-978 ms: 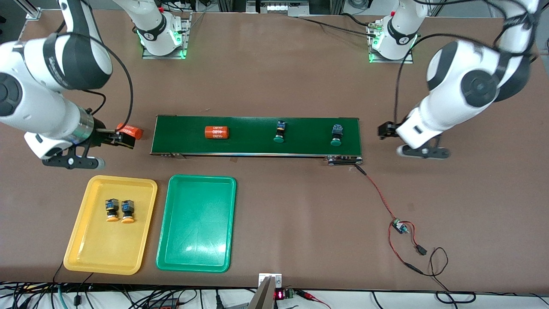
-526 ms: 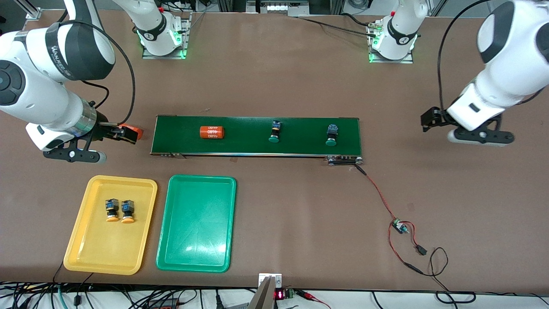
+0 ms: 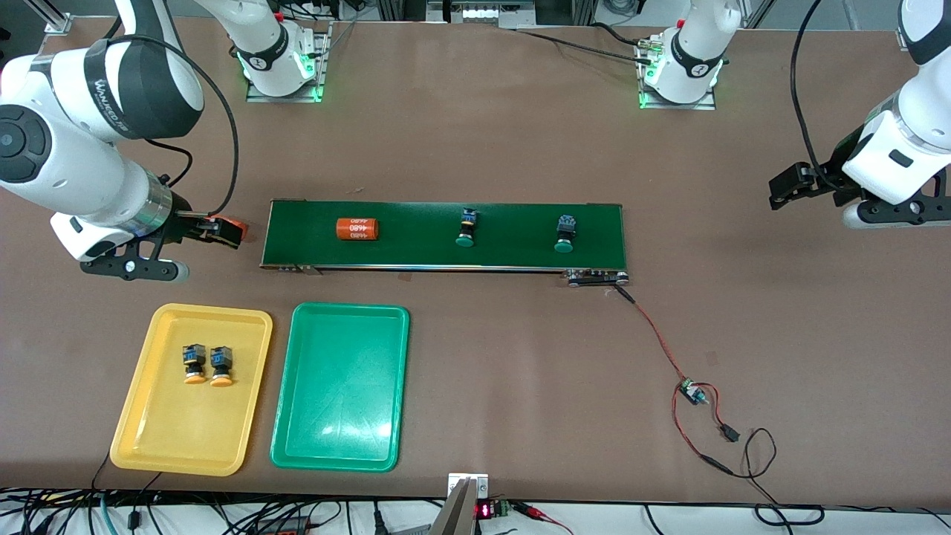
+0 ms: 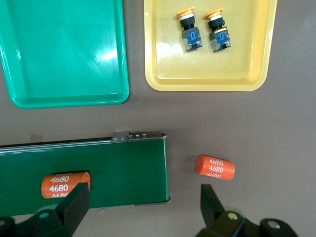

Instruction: Sort buttons by color to trays

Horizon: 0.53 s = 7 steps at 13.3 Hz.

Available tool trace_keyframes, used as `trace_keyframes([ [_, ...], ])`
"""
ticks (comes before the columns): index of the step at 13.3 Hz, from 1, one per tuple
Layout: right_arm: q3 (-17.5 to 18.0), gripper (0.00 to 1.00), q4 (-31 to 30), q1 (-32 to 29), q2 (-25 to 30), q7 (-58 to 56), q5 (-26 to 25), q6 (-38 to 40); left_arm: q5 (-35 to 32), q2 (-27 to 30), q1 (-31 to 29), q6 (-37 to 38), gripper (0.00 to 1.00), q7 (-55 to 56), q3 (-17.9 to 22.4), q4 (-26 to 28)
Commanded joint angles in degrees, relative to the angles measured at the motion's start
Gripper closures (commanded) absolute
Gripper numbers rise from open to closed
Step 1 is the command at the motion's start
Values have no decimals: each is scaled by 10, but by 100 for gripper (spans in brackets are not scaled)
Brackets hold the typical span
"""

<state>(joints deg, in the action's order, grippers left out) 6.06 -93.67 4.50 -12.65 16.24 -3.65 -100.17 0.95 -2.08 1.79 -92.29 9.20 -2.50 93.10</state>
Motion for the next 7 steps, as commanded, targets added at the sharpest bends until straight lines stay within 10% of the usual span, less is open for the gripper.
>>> trace_keyframes([
  [1,2,0,-6,0,10,10,9,1,9,-2,-9,14,0,6,-19,-25],
  [7,3,0,-8,1,26,9,25,24,-58,-3,-11,15,0,-34,-20,-39],
])
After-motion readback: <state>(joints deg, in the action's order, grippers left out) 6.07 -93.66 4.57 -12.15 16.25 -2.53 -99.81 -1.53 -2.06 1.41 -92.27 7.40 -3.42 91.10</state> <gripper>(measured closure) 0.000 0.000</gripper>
